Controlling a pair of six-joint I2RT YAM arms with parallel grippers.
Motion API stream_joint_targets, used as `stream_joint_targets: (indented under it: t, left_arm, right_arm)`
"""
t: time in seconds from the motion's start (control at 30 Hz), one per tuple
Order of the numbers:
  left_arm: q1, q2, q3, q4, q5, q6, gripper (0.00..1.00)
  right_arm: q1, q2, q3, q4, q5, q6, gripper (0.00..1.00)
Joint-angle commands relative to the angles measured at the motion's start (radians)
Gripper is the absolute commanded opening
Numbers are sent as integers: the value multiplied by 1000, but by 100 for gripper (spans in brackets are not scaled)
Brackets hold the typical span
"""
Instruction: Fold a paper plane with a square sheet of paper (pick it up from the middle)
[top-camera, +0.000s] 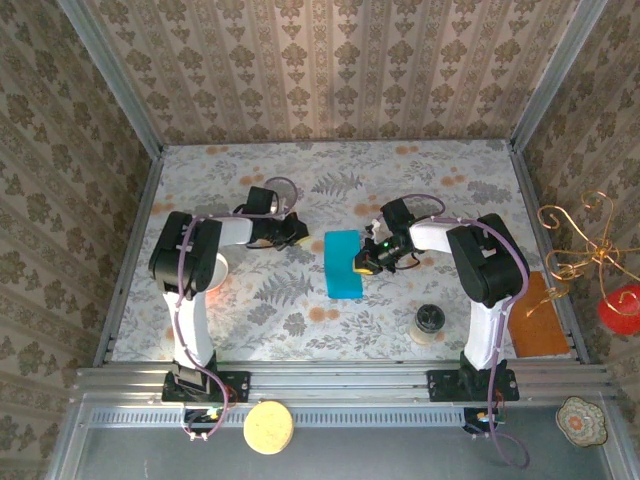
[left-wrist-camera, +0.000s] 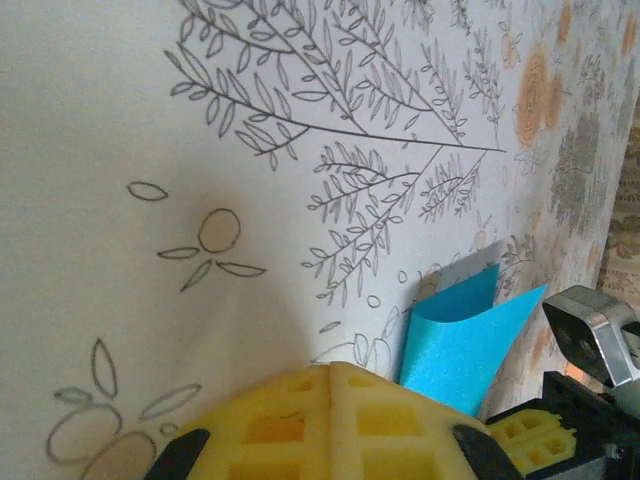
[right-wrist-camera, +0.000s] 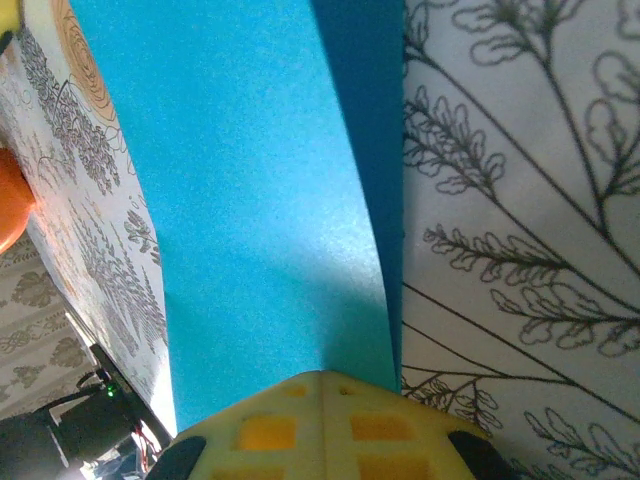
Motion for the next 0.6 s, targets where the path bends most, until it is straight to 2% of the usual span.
stream_joint_targets:
  t: [0.0,0.1,0.27,0.4,0.57]
  left_arm:
    - [-79,-79,-4,6,-29,12,0]
    - [-139,-55,18,57,1,-25,0]
    - [-178,57,122,9,5,-32,0]
    - [-161,116,166,-25,-15,-14,0]
    - [-99,156,156,-47,-65,12,0]
  right_arm:
    - [-5,176,-89,-130,367,23,4]
    - [-5,178,-93,-129,368,23,4]
    - [-5,176,-94,-127,366,25,4]
    - [-4,175,-96,-126,367,25,4]
    - [-5,175,-95,-124,369,25,4]
